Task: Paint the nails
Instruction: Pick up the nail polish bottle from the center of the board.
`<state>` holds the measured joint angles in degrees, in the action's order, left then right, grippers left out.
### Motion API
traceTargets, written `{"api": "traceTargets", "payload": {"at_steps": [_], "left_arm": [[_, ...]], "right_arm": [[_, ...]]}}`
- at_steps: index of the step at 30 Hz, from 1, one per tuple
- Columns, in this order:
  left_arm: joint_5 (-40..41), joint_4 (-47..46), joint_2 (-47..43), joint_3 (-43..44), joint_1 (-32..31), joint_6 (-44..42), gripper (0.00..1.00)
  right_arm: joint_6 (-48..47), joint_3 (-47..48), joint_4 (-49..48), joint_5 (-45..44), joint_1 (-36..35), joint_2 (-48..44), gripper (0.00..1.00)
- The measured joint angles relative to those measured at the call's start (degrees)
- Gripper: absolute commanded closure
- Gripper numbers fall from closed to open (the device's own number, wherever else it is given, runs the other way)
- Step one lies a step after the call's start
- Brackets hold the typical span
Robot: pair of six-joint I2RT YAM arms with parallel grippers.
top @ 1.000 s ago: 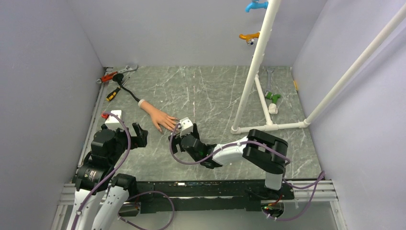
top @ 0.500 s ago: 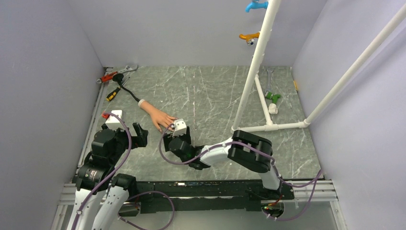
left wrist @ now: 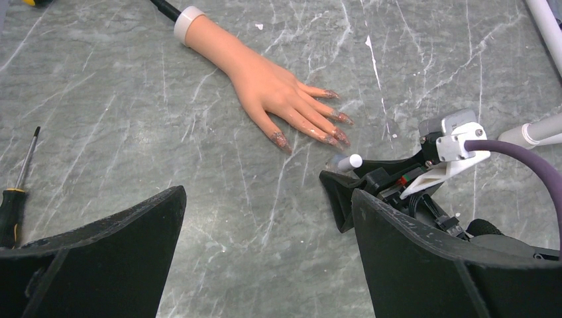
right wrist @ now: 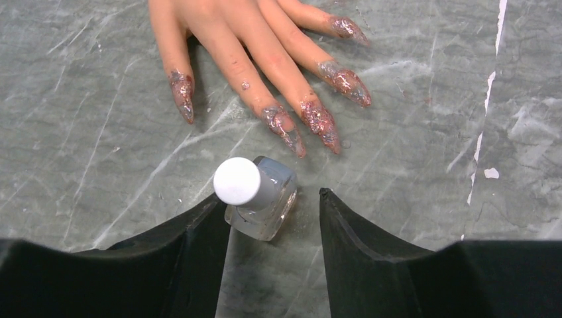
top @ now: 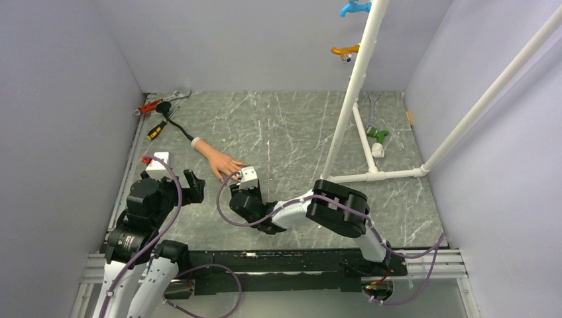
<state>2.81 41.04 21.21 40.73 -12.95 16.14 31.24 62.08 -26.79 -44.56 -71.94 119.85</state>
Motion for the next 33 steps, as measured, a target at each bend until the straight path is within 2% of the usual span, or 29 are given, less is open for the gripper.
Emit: {"api": "traceTargets", "payload": {"at_steps": [6,12,16,18,25,33], "left_arm": [[-0.1,-0.1,0.0,0.0,0.0,0.0,0.01],[-0.2,-0.1,0.0,0.0,0.0,-0.1,0.01],[-0.4,-0.1,0.0,0.0,0.0,-0.3,0.01],[-0.5,-0.1,0.0,0.0,0.0,-0.3,0.01],[-0.6,-0.1,0.1,0.0,0.0,-0.4,0.01],[-0.6,-0.1,0.4,0.0,0.0,-0.4,0.01]], "right_arm": [[-2.3,-1.4,-0.3,0.7,0.0,-1.1,0.48],[-6.6,-5.3,-5.0,2.5,0.0,-1.7,0.32],[-8.6,-6.4,-7.6,3.3,0.0,-1.7,0.29],[-9.4,-7.1,-9.0,3.6,0.0,-1.7,0.29],[-13.4,-10.8,-16.3,5.2,0.2,-1.7,0.42],[-16.7,-14.1,-23.2,9.7,1.2,-1.7,0.44]]}}
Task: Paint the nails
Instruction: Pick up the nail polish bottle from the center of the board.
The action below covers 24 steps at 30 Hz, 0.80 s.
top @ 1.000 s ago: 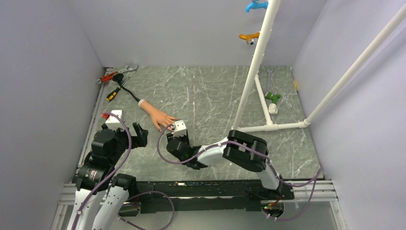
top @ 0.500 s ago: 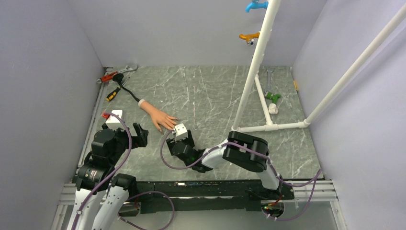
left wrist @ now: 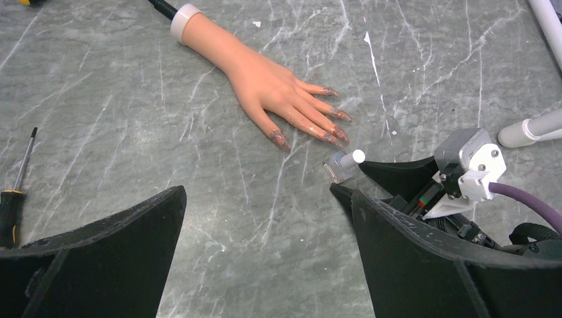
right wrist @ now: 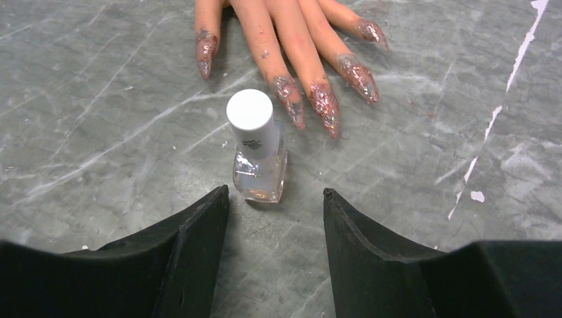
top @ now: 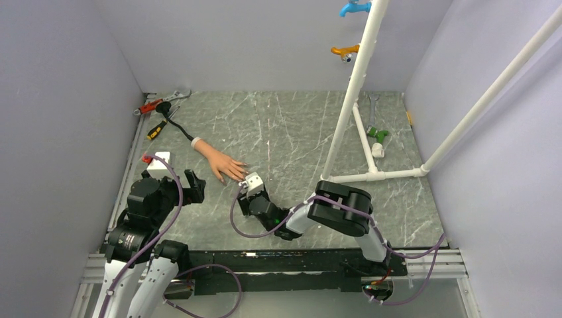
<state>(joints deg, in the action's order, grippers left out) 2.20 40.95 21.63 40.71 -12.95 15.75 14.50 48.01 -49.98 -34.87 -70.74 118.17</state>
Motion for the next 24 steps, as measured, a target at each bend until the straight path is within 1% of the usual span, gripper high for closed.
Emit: {"api": "traceTargets", "payload": {"at_steps": [8,12,16,24], "left_arm": [[0.0,0.0,0.0,0.0,0.0,0.0,0.01],[0.0,0.0,0.4,0.0,0.0,0.0,0.01],[0.0,0.0,0.6,-0.2,0.0,0.0,0.01],[0.0,0.0,0.7,-0.2,0.0,0.0,0.01]], "right_arm": [[-0.7,-0.3,-3.4,4.0,0.6,0.9,0.46],[-0.7,-0.7,-5.0,5.0,0.9,1.2,0.5],[-0.8,-0.9,-6.6,5.4,1.6,1.8,0.52],[-0.8,-0.9,-9.3,5.5,2.3,3.0,0.51]]}}
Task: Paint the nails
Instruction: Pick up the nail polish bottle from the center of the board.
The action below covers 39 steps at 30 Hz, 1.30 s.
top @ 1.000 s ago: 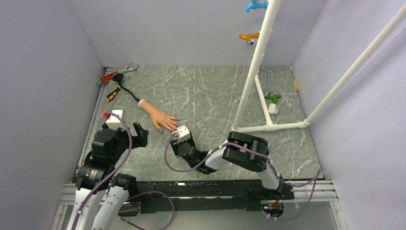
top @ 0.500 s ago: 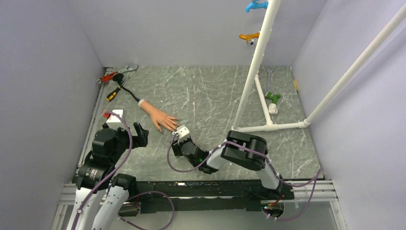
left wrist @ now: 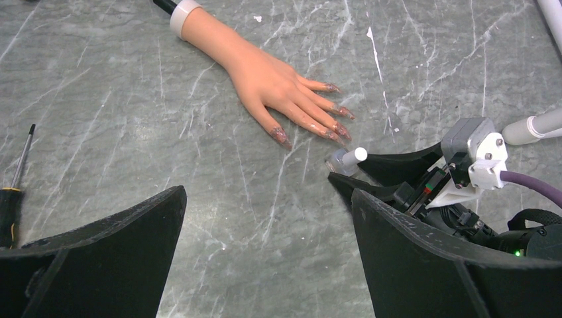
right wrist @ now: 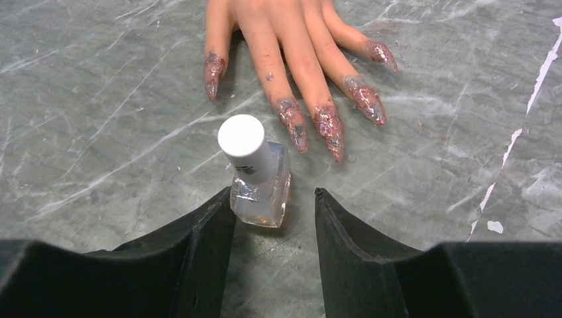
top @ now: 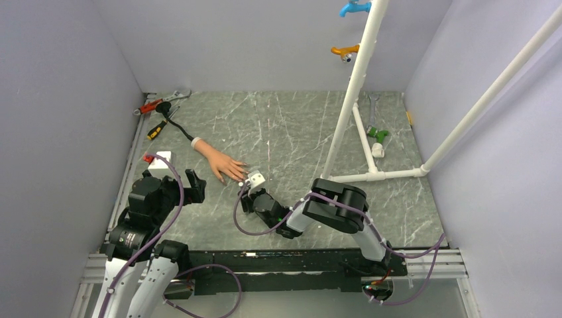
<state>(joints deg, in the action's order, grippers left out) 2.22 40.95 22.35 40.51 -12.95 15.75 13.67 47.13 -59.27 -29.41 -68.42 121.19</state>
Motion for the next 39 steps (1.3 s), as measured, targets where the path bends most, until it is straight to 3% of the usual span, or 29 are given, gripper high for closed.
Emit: {"api": "traceTargets", "payload": {"at_steps": [3,5,9,16,23,31,37,39], "left_arm": [[0.0,0.0,0.0,0.0,0.0,0.0,0.01],[0.0,0.0,0.0,0.0,0.0,0.0,0.01],[0.0,0.0,0.0,0.0,0.0,0.0,0.01],[0.0,0.0,0.0,0.0,0.0,0.0,0.01],[-0.8,0.0,0.0,0.0,0.0,0.0,0.01],[-7.4,-1.5,0.2,0.0,0.0,-2.4,0.01],[-16.9,-3.4,3.3,0.0,0.0,-5.4,0.11],[-20.2,-3.7,4.3,0.1,0.0,-6.1,0.21]], "right_arm": [[0.0,0.0,-0.5,0.1,0.0,0.2,0.53],[-0.2,0.1,-1.0,0.4,0.0,0.5,0.59],[-0.9,0.1,-1.6,1.0,0.0,0.7,0.86],[-1.4,-1.1,-2.9,1.2,0.0,0.5,1.0],[-2.2,-8.8,0.1,2.2,0.0,-7.8,1.0],[-4.7,-14.7,13.3,12.2,0.0,-29.1,1.0],[-7.6,-16.0,25.7,25.4,0.0,-43.7,1.0],[-8.4,-16.0,30.6,29.9,0.0,-47.3,1.0]]}}
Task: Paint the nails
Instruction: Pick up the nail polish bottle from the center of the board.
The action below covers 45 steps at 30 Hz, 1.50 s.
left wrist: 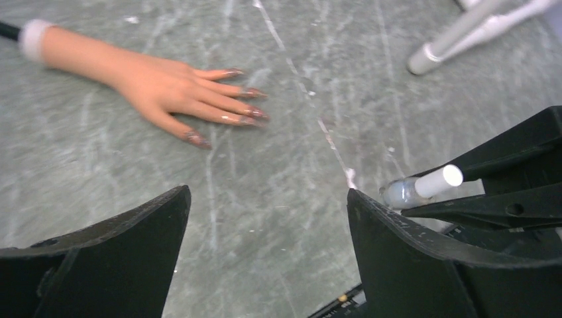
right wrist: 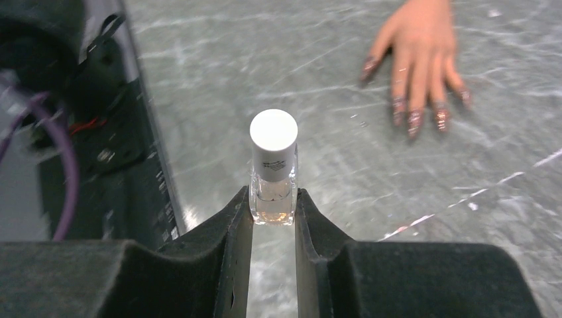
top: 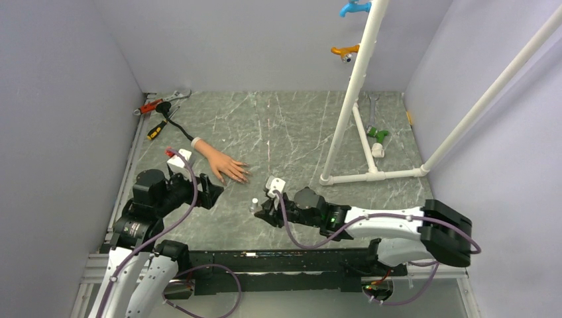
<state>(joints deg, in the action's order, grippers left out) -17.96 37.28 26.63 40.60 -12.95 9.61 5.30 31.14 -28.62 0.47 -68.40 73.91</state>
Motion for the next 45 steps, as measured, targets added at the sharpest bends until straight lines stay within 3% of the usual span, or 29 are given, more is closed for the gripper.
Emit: {"api": "traceTargets", "payload": {"at_steps": [1,2,8,11,19,29,38,45], "left_arm": [[-2.3,-0.3,0.4,0.0,0.0,-0.5,0.28],[-5.0,-0.8,0.8,0.0,0.0,-0.9,0.3],[-20.9,-4.7,2.0,0.0,-3.3,-2.3,0.3],[-28.2,-6.4,2.9,0.7,-7.1,-3.0,0.25],[-37.7,-10.2,6.3,3.8,-16.4,-6.0,0.23],[-32.8,-10.3,14.6,6.3,-32.3,-11.6,0.26],[-21.8,-9.5,20.9,9.0,-41.6,-13.6,0.32],[-17.4,-8.8,23.8,9.3,-44.9,-14.1,0.38]], "right_arm": [[-0.5,0.1,3.3,2.6,0.0,-2.1,1.0],[-1.0,0.2,5.8,4.3,0.0,-3.8,1.0],[-4.0,2.4,19.8,11.2,0.0,-12.9,1.0],[-5.3,3.8,25.7,13.3,0.0,-17.5,1.0],[-5.9,4.7,35.7,18.5,0.0,-27.3,1.0],[-5.5,5.1,41.1,22.9,0.0,-28.1,1.0],[-4.7,6.9,42.4,24.2,0.0,-27.4,1.0],[-4.7,8.7,42.5,24.4,0.0,-25.7,1.0]]}}
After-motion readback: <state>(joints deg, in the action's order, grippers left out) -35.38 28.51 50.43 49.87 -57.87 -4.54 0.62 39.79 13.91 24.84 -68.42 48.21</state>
